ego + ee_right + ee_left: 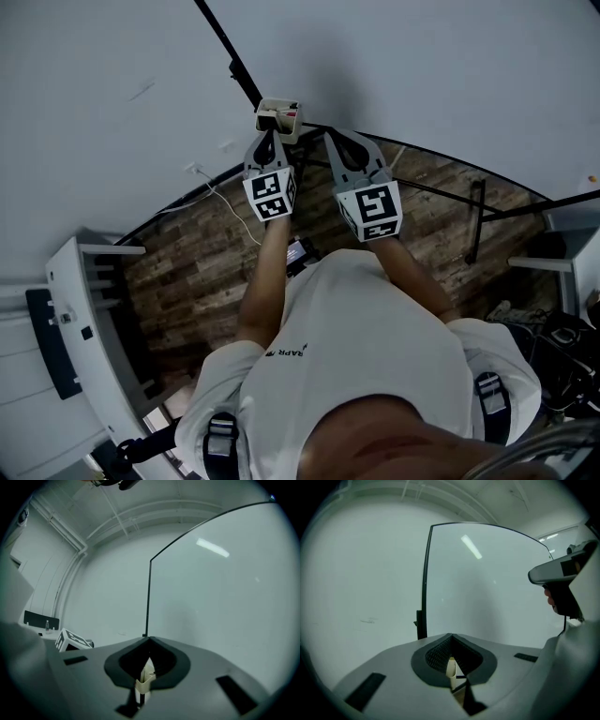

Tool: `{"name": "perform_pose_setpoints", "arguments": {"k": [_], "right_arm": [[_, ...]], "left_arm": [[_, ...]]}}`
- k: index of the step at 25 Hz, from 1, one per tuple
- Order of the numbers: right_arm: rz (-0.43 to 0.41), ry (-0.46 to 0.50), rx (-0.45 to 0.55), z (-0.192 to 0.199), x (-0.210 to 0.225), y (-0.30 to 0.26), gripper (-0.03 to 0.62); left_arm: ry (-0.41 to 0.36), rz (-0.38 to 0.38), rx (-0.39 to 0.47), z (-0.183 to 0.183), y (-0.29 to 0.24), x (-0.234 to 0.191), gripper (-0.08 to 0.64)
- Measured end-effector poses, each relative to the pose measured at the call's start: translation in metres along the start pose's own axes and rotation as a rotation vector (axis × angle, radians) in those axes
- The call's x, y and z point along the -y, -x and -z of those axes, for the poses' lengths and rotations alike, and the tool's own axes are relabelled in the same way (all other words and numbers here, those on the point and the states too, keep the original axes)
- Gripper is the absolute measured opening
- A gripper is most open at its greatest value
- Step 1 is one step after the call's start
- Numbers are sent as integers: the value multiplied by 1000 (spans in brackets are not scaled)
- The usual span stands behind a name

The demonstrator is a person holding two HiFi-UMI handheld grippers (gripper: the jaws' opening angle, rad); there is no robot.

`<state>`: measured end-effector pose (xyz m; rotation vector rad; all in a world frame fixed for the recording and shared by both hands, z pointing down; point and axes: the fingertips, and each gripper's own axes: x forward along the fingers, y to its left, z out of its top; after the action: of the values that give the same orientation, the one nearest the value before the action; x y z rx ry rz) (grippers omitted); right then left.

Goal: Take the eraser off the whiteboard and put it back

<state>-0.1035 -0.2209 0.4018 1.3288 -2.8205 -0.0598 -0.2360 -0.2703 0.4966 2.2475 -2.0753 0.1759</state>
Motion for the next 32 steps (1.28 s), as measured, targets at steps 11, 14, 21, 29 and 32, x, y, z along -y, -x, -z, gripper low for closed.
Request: {"name": "perform_pose_setpoints", "arguments": {"k": [11,14,21,29,32], "right_arm": [[0,-6,1,0,1,7,12],[-1,-1,-2,2,0,8,12],[8,2,2,1,3,16,12],[20,8,-13,7,10,12,12],[29,8,-14,7,15,14,12]], "left_arm": [[-28,14,-75,35,-28,-18,34],[-46,23,-91,47,-36,-21,81],[-6,5,-123,75,-50,-42,200],[-34,31,-173,100,-76,-48,262],[-46,42,-190,107,-85,-49,276]]}}
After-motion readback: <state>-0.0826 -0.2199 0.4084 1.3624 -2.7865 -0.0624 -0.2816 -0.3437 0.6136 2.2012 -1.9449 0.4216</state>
